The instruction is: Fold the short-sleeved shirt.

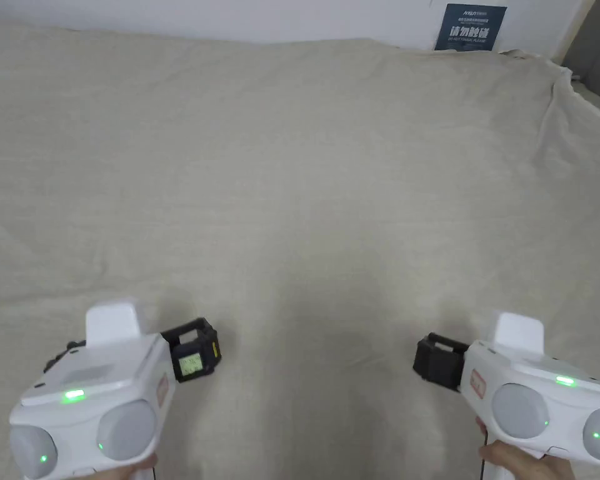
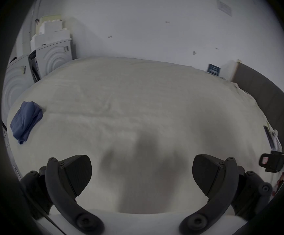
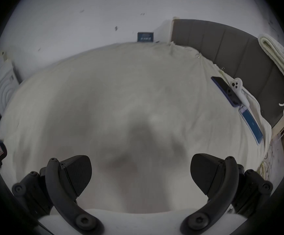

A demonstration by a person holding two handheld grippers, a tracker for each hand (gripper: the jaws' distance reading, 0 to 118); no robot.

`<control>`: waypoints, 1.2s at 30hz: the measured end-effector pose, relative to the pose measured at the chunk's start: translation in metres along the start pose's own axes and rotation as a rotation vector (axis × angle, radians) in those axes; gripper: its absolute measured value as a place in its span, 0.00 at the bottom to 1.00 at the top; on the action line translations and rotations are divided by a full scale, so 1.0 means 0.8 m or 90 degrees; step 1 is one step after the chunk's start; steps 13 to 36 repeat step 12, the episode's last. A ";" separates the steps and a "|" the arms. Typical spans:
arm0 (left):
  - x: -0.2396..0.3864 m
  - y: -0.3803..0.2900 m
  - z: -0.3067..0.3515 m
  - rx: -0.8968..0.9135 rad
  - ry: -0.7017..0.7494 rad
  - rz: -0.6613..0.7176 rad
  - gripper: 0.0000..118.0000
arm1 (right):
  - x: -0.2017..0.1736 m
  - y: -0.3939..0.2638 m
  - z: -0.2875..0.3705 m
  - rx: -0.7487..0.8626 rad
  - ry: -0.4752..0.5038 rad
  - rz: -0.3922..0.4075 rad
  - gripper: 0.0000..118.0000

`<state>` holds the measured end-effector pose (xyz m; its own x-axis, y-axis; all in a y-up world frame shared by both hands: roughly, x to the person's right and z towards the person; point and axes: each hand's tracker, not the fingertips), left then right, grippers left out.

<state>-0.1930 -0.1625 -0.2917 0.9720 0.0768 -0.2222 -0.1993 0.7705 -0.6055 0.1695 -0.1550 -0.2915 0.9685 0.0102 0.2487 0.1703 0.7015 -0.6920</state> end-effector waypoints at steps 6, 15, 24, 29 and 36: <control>-0.027 0.036 -0.080 0.002 0.062 0.040 1.00 | 0.022 0.026 -0.066 -0.029 -0.061 -0.047 0.98; -0.041 0.038 -0.124 -0.084 0.093 0.095 1.00 | 0.011 0.021 -0.094 -0.022 -0.077 -0.072 0.98; -0.041 0.038 -0.124 -0.084 0.093 0.095 1.00 | 0.011 0.021 -0.094 -0.022 -0.077 -0.072 0.98; -0.041 0.038 -0.124 -0.084 0.093 0.095 1.00 | 0.011 0.021 -0.094 -0.022 -0.077 -0.072 0.98; -0.041 0.038 -0.124 -0.084 0.093 0.095 1.00 | 0.011 0.021 -0.094 -0.022 -0.077 -0.072 0.98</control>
